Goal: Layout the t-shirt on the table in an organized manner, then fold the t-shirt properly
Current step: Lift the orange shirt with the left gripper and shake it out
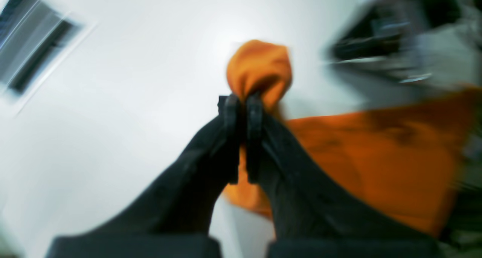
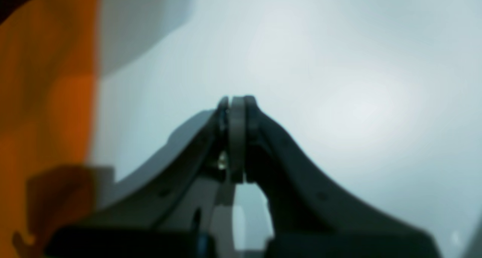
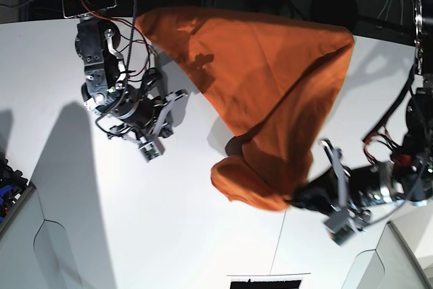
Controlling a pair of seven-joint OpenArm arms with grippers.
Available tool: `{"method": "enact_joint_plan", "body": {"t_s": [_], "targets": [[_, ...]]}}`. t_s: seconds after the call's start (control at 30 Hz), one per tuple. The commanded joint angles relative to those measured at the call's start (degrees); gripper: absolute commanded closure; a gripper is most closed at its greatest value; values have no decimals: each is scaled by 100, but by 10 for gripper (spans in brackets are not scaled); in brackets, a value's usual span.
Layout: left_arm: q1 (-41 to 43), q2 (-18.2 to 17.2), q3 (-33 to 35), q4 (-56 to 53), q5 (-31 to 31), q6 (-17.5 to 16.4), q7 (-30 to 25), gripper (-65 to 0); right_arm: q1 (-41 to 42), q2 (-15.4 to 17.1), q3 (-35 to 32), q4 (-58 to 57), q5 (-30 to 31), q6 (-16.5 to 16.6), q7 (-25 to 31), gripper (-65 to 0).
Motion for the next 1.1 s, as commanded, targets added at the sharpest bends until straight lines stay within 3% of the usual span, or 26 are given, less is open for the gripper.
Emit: {"method": "enact_joint_plan", "body": {"t_s": [0.0,0.1,0.23,0.27,0.33,0.4,0.47,0.67,0.9,1.07], "targets": [[-240,-203,-205,-192,61,5,-319,0,131,-2,111,92,162,-24,118,0],[-350,-400,-468,-1279,579,5,-809,0,125,-2,345,92,518,-20,120,0],[-284,-356,-481,-2771,535,5,-901,-12,133,-2,428,92,699,-20,157,0],[-258,-319,-481,-3053,461,5,-907,-80,142,-2,424,92,756,-20,164,0],[-208,-291,-481,-3486,188,5,-957,-230,153,-4,424,92,940,-20,199,-140],[-205,-293,-481,-3748,35,5,-964,-310,157,-28,424,92,1093,-22,214,-249],[-205,-293,-483,-3816,33,5,-929,-312,157,-98,424,92,1104,-22,269,-287],[-223,-343,-483,-3510,-208,5,-702,-311,177,-264,424,90,1106,-79,673,-286],[-221,-354,-483,-3176,-232,5,-656,-311,680,-616,424,-68,1027,-551,833,-286],[-199,-330,-481,-3174,-892,5,72,-309,1381,-1025,424,-1025,951,-573,1078,-286]]}}
